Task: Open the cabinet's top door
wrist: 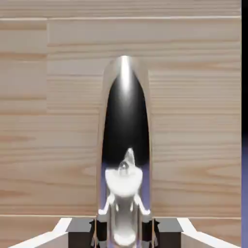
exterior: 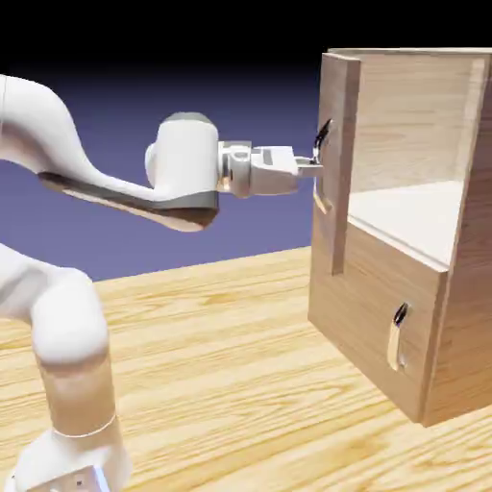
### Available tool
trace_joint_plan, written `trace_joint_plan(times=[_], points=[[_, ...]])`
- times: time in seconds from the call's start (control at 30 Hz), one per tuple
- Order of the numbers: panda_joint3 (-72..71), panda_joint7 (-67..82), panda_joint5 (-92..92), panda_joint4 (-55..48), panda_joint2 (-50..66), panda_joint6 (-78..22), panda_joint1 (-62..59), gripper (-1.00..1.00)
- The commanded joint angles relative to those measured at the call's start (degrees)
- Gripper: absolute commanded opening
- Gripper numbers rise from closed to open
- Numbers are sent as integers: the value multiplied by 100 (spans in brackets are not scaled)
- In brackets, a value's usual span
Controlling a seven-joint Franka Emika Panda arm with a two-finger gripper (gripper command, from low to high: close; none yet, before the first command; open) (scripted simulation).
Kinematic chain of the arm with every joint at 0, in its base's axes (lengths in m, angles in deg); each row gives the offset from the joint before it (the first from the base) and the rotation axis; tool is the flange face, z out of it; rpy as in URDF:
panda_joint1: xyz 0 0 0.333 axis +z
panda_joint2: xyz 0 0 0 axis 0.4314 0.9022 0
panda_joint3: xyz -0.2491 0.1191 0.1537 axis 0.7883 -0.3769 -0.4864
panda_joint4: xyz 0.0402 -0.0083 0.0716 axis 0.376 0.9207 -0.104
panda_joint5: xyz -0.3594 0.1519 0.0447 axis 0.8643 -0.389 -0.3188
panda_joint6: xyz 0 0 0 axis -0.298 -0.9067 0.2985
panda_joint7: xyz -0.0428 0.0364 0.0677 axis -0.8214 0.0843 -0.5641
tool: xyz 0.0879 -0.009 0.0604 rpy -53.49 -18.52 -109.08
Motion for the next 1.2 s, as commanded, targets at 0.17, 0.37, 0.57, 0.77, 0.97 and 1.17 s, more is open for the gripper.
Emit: trace_joint_plan(times=[0.17,0.37,0.57,0.77,0.97,1.17], points=[[-1022,205,-1007,194,-602,581,-1185,-100],[-1376,1287,-2501,583,-1182,35,-943,-100],[-1943,2180,-3996,804,-1662,-1102,-360,-100],[-2862,2668,-5342,632,-1860,-2592,133,-100],[-3923,2864,-6426,16,-1738,-4087,175,-100],[-5037,2968,-7305,-1040,-1478,-5580,-349,-100]])
